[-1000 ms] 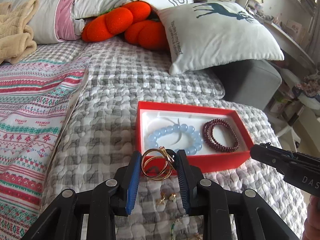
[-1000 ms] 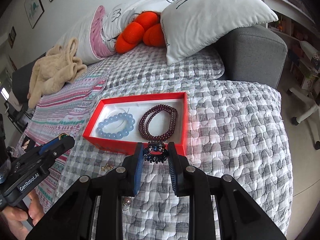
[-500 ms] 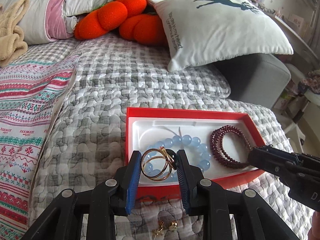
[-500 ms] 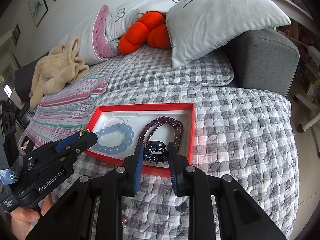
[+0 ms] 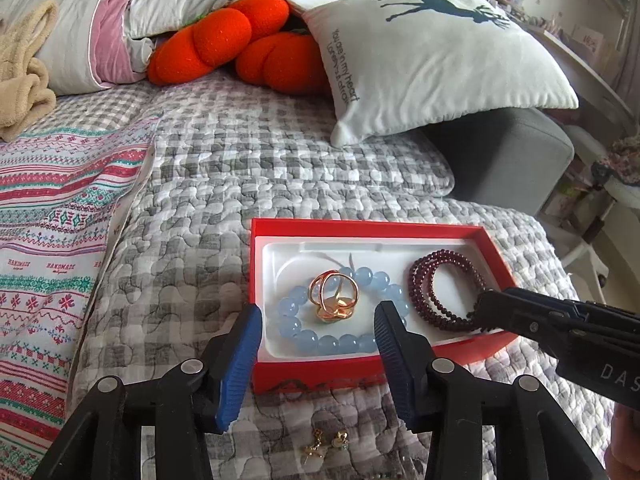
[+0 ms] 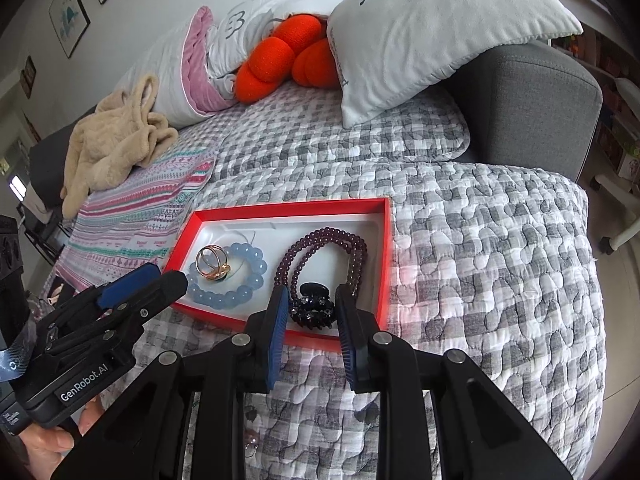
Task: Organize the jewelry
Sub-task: 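Lower the rings and hair clip into the red box and open both grippers, then move the left gripper to the green chain bracelet and grasp it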
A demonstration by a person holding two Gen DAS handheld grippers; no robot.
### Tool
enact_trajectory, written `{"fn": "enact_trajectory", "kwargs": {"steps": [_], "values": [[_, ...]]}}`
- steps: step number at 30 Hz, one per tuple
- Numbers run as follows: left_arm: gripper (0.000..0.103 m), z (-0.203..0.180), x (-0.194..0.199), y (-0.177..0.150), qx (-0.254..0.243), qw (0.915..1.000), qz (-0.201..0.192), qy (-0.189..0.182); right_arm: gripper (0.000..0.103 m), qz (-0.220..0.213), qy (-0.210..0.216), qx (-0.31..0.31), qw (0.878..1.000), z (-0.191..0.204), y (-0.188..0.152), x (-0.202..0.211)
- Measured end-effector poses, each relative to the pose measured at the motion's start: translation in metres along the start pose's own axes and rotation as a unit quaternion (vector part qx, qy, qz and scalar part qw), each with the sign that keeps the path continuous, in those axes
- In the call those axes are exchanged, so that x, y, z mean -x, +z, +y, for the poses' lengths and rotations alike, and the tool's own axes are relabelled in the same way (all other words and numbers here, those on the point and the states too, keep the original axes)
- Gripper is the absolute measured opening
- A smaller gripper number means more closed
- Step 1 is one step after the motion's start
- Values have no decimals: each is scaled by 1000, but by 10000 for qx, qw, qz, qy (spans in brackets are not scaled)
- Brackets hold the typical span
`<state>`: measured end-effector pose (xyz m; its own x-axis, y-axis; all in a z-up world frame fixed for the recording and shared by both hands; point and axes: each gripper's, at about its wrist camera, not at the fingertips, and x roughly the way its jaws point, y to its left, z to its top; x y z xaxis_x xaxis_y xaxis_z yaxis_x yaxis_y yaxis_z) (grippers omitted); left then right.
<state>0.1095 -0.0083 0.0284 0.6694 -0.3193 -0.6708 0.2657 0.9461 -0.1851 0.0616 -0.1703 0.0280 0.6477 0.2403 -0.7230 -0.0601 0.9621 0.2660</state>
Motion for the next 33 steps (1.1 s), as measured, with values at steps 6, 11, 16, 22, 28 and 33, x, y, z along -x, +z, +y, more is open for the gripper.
{"fn": "enact_trajectory", "kwargs": {"steps": [6,11,16,22,28,33], "values": [[61,11,8,-10,259,9989,345,188,32,-33,77,-82,9999,1,-4,15],[79,15,15,-24,266,9967,622,452,41,180,0,-101,9998,5,-15,23],[81,22,23,-41,359,9939,898,524,43,440,-266,-52,9987,11,-31,29],[84,25,36,-58,339,9921,1101,501,58,676,-392,29,9969,22,-51,38],[85,31,43,-73,325,9900,1303,424,58,949,-603,-28,9937,27,-70,41],[85,38,44,-83,255,9887,1417,410,58,1058,-718,98,9917,31,-81,42]]}}
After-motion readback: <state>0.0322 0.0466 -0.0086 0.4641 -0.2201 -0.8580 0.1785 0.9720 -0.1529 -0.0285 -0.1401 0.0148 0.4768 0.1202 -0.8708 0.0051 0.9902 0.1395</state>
